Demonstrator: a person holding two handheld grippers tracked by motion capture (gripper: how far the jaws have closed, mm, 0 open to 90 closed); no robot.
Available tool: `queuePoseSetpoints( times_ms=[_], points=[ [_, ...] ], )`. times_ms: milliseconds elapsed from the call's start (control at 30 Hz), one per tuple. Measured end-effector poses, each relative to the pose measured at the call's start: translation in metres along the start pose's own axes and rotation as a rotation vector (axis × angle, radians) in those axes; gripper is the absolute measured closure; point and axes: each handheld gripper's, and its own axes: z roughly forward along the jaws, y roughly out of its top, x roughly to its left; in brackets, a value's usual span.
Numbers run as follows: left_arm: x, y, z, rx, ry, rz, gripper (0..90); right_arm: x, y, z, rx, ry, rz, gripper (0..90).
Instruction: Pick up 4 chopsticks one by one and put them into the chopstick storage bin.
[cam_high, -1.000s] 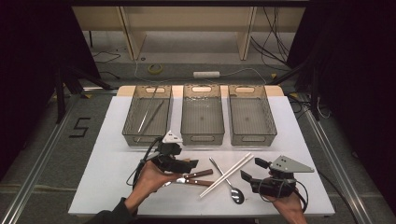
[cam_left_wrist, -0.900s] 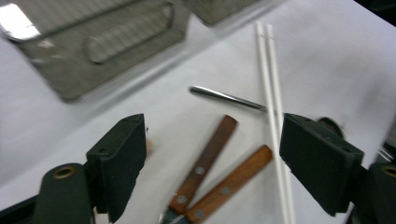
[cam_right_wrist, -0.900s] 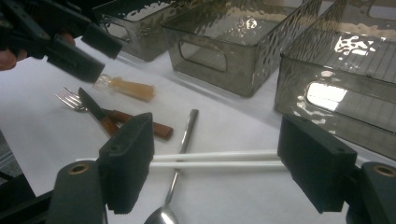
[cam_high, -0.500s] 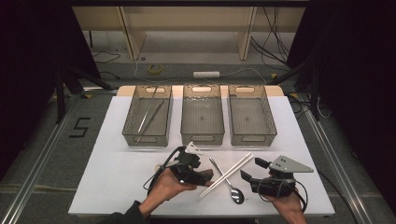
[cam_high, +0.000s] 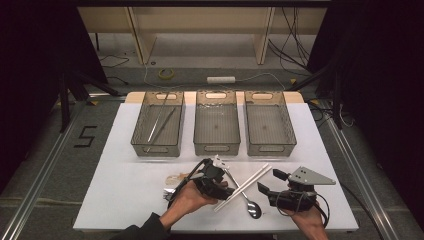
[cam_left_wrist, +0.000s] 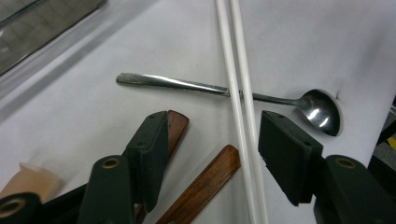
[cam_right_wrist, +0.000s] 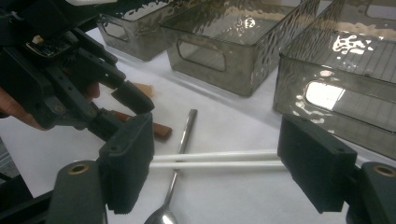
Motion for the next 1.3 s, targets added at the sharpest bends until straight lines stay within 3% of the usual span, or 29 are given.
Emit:
queuePoseSetpoints(
  times_ms=[267, 600, 733, 1100, 1300],
  points=[
    [-0.005, 0.006, 0.008, 0.016, 0.002, -0.006, 47.2, 0.0, 0.0, 0.0, 0.002, 0.002, -0.002, 28.2],
    [-0.009, 0.008, 0.021, 0.063, 0.018, 0.041, 53.8, -0.001, 0.0, 0.0, -0.001, 0.004, 0.004, 28.2],
    [-0.01, 0.008, 0.021, 0.056, 0.025, 0.035, 56.6, 0.0, 0.0, 0.0, -0.002, 0.004, 0.002, 28.2],
    [-0.011, 0.011, 0.027, 0.089, 0.034, 0.08, 61.9, -0.001, 0.0, 0.0, -0.002, 0.007, 0.006, 28.2],
    [-0.011, 0.011, 0.03, 0.094, 0.034, 0.082, 66.5, 0.0, 0.0, 0.0, 0.001, 0.006, 0.003, 28.2]
  ],
)
